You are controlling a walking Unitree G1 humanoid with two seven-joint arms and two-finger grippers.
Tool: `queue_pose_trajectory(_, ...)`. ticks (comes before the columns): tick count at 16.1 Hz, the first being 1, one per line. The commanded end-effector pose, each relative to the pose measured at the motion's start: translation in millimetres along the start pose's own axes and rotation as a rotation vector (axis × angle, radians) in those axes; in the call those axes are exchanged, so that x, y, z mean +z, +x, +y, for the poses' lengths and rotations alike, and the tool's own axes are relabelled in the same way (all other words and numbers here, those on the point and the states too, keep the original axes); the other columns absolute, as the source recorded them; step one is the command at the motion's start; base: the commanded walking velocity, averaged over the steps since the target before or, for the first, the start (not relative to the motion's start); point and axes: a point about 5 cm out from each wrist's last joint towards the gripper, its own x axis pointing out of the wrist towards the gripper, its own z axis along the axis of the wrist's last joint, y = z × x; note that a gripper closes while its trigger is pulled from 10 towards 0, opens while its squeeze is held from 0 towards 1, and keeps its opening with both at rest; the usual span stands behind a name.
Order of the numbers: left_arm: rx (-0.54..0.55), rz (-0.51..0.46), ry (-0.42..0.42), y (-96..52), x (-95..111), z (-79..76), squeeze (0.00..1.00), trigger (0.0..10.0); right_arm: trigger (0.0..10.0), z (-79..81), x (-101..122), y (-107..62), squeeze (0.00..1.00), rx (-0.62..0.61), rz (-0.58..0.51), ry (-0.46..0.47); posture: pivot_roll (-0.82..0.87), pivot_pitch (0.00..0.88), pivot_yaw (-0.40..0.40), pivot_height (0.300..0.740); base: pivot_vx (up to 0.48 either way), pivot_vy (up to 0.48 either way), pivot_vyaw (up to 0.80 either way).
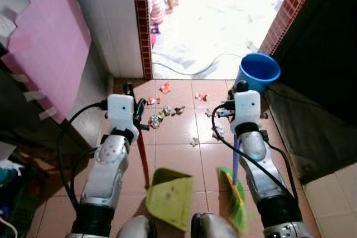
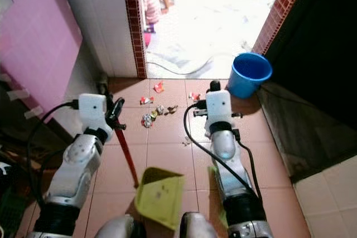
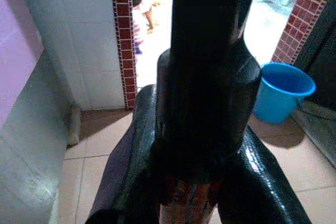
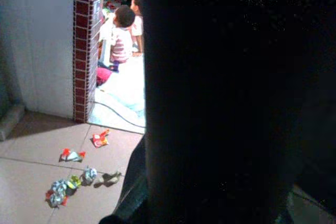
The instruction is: Sweep floor
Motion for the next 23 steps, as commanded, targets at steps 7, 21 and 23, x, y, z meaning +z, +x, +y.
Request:
queue_pose_trajectory(7,-0.009,-0.066,0.092,4.6,11.1,4.2,0.0,10.0,10.0,-11.7,5.1,-0.9,0.0,-0.108,-0.016,0.006,-0.1,0.149,0.06,0.74,0.0,0.0,0.0)
queue_pose_trajectory(21,0.025,-0.121,-0.037,7.2,14.9,-1.7,0.0,10.0,10.0,-10.9,11.5,1.0,0.0,-0.054,-0.034,-0.026,-0.11,0.148,0.024,0.74,0.326,0.0,-0.22)
queue_pose_trajectory(23,0.051,-0.133,-0.031,7.7,16.2,-1.1,0.0,10.0,10.0,-11.9,13.9,4.4,0.0,-0.055,-0.043,-0.03,-0.11,0.144,0.024,0.74,0.411,0.129,0.0)
